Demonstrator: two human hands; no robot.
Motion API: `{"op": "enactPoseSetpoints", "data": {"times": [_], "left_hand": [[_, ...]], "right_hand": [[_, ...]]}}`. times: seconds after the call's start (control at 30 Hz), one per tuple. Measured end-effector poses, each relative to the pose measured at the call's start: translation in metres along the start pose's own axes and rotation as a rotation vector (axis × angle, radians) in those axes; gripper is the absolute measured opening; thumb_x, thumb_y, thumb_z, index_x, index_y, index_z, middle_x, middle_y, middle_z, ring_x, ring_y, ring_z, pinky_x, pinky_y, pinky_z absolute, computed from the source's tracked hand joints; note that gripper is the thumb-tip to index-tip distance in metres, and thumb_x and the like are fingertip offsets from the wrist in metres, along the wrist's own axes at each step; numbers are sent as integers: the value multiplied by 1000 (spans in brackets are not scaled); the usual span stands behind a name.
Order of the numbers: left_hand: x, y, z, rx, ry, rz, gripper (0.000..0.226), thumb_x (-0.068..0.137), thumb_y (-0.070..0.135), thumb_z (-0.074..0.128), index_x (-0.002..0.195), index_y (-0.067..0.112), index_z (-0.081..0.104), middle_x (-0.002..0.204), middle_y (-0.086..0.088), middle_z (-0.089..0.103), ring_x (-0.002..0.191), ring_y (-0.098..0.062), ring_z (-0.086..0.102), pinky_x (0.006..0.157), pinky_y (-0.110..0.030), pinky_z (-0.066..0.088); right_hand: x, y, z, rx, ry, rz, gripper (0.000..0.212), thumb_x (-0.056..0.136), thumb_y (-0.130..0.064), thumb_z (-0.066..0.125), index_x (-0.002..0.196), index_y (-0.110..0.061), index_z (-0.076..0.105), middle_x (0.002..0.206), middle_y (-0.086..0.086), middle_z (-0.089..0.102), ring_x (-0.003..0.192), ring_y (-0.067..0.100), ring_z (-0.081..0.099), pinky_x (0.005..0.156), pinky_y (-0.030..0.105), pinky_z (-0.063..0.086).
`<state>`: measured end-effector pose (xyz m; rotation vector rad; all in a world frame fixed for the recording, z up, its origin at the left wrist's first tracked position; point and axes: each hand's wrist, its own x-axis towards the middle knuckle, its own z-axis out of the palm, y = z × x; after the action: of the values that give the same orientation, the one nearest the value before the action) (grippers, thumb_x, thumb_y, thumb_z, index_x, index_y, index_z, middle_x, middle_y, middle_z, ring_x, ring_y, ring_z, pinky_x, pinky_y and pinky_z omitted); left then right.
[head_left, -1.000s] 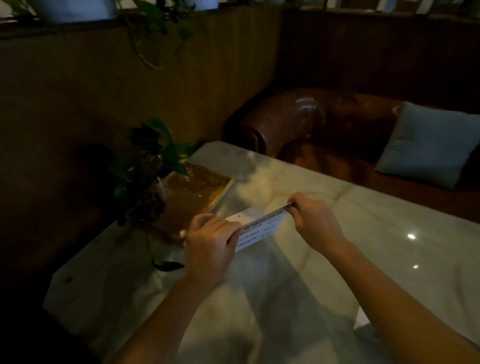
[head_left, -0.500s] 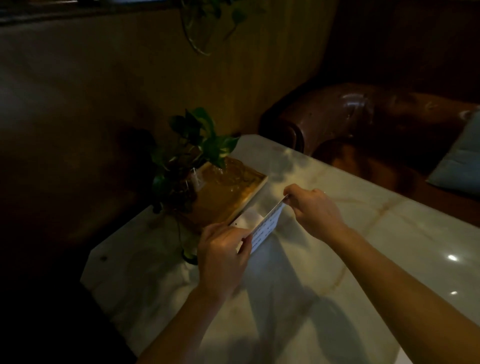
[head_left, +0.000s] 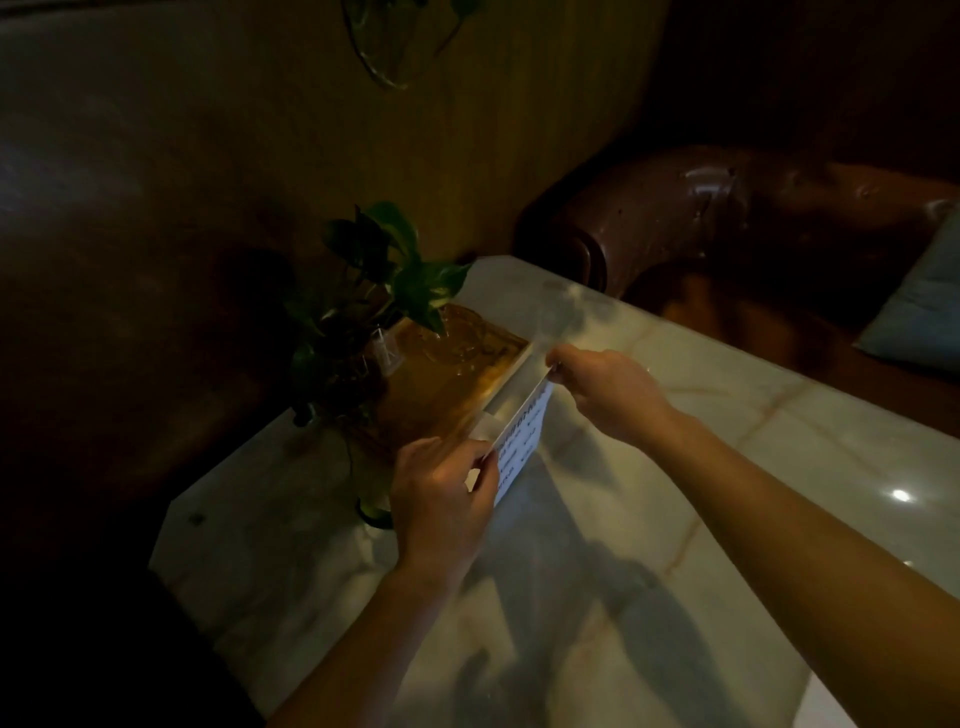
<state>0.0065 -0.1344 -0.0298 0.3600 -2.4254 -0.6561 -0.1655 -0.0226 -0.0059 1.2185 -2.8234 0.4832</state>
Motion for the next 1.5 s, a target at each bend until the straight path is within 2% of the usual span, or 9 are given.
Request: {"op": "enactPoseSetpoints", "data": {"times": [0.1, 0.27, 0.53, 0.7, 0.9, 1.03, 1.3, 1.4, 1.5], "left_hand": [[2, -1, -2, 8, -22, -36, 18, 64, 6, 80, 76, 8, 67, 77, -13, 72, 73, -29, 62, 60, -27, 45], [7, 1, -2, 29, -71, 9, 15, 68, 8, 77, 80, 8, 67, 80, -13, 72, 73, -28, 63, 62, -28, 44], [7, 2, -3, 40, -130, 7, 16, 75, 11, 72, 89, 8, 65, 89, -16, 70, 78, -31, 63, 62, -29, 45], [11, 5, -6, -49, -135, -26, 34, 84, 24, 62, 116, 16, 54, 109, -14, 63, 98, -28, 56, 76, -42, 53], [21, 29, -13, -71, -81, 160, 48, 78, 29, 60, 119, 5, 53, 109, -17, 64, 97, -29, 60, 79, -37, 50], [23, 55, -9, -109, -108, 250, 54, 78, 35, 59, 124, 9, 49, 117, -13, 62, 103, -26, 58, 85, -30, 40], [9, 117, 13, -225, -230, 412, 53, 80, 41, 48, 124, 11, 47, 113, -12, 62, 99, -28, 58, 80, -31, 41], [-3, 141, 22, -265, -292, 486, 52, 81, 40, 49, 124, 11, 46, 114, -12, 61, 102, -29, 56, 83, -40, 47], [-18, 164, 31, -271, -350, 555, 51, 80, 35, 55, 123, 8, 48, 113, -14, 62, 101, -29, 57, 84, -39, 44]], "right_hand": [[3, -1, 6, -1, 14, 7, 18, 91, -23, 46, 108, -20, 44, 102, 12, 67, 83, 33, 61, 62, 47, 54], [-2, 3, 12, 32, 39, -13, 22, 91, -25, 44, 112, -20, 40, 102, 12, 67, 80, 32, 62, 58, 44, 55], [-5, 8, 16, -38, -33, 43, 49, 90, -28, 46, 131, -26, 20, 100, 11, 66, 73, 30, 61, 56, 40, 52], [-8, 7, 14, -83, 47, 34, 58, 88, -28, 51, 134, -25, 16, 102, 9, 67, 80, 29, 62, 62, 34, 41], [-35, 6, -12, -95, 130, 49, 45, 88, -29, 50, 129, -20, 33, 116, 11, 61, 99, 31, 57, 83, 42, 42], [-75, 13, -41, -101, 177, 108, 34, 89, -32, 48, 119, -17, 47, 118, 8, 60, 104, 25, 55, 87, 41, 42], [-197, 23, -103, -114, 308, 301, 37, 86, -34, 53, 117, -15, 51, 116, 7, 62, 103, 20, 57, 90, 38, 43], [-248, 25, -113, -130, 323, 396, 38, 84, -33, 55, 116, -12, 52, 116, 9, 63, 104, 22, 58, 91, 45, 46], [-296, 27, -114, -128, 333, 494, 38, 83, -29, 59, 115, -10, 54, 114, 13, 64, 104, 26, 59, 89, 48, 47]]}}
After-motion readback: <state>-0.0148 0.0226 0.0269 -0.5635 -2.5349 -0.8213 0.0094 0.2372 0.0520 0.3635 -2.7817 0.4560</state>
